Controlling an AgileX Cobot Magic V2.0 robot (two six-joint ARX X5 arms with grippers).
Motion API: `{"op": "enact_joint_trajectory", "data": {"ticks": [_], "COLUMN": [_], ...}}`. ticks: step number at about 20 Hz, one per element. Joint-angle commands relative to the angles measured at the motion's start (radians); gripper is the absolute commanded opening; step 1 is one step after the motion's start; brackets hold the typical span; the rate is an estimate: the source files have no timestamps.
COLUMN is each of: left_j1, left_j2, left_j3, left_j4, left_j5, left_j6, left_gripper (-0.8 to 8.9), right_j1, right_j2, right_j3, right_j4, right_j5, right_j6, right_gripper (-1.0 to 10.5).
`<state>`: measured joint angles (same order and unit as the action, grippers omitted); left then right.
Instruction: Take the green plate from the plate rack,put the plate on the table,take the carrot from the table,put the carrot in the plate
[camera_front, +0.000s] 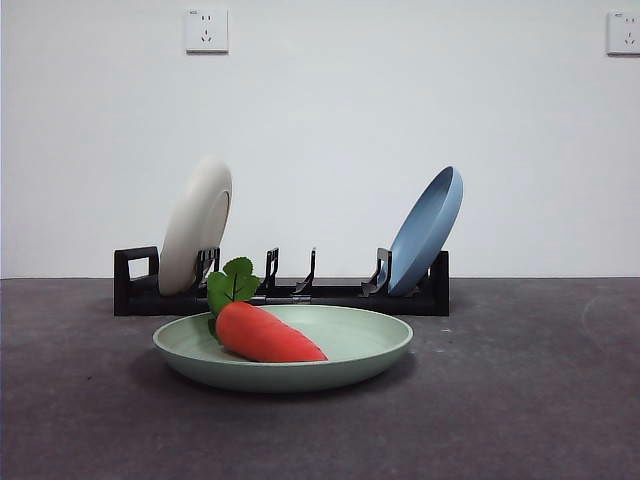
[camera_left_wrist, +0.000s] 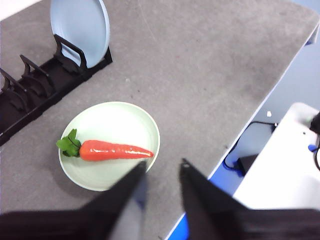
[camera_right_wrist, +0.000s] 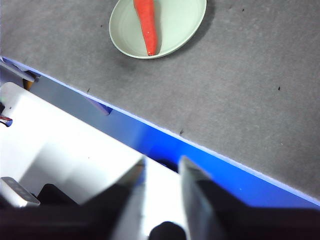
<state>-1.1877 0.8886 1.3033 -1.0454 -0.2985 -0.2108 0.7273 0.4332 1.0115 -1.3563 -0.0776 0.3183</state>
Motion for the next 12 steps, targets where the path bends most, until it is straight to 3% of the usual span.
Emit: {"op": "enact_joint_trajectory", "data": {"ticks": [1, 12], "left_j1": [-0.004, -0.003], "left_j2": [-0.001, -0.001], "left_j3": [-0.005, -0.005], "left_j4": [-0.013, -0.030], "left_j5": [0.005, 0.005], "left_j6": [-0.007, -0.006], "left_gripper": [-0.04, -0.04], "right_j1": [0.002, 0.002], "right_j2": [0.003, 0.003], "right_j3": [-0.004, -0.004], "right_j4": [-0.006, -0.007], "right_j5": [0.006, 0.006], "right_j6": [0.006, 0.005], "right_gripper": [0.0, 0.0]}}
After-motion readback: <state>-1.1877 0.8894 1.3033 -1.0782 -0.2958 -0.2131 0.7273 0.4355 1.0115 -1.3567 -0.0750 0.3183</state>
